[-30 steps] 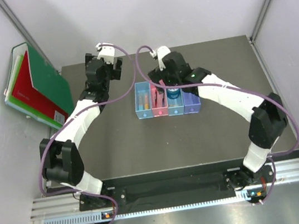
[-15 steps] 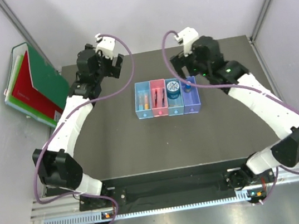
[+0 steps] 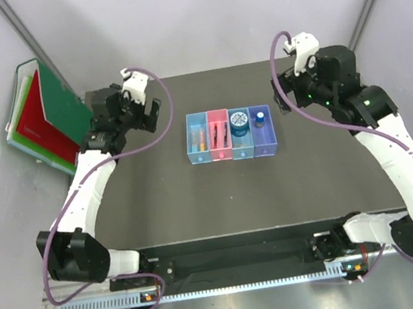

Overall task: Sort the stationery into containers
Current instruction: Reset both arms

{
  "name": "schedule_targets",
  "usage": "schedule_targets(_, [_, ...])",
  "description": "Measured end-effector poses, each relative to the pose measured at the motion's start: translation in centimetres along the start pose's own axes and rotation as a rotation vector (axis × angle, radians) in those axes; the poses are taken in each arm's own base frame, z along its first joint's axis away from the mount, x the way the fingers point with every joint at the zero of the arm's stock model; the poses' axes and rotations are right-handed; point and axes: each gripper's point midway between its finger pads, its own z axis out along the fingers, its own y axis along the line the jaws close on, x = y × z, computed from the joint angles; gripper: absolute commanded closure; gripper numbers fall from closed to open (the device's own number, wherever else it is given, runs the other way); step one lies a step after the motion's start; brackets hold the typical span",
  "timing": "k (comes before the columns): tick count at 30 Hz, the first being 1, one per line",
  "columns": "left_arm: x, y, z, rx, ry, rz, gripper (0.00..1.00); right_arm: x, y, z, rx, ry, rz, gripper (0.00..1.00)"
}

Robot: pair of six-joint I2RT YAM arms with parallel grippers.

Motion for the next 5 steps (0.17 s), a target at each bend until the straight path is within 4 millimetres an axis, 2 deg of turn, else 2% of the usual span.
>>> schedule_targets(5, [0.07, -0.13, 0.01, 0.005, 0.000, -0.001, 0.01, -0.28, 0.04, -0.89, -0.009, -0.023, 0.000, 0.00])
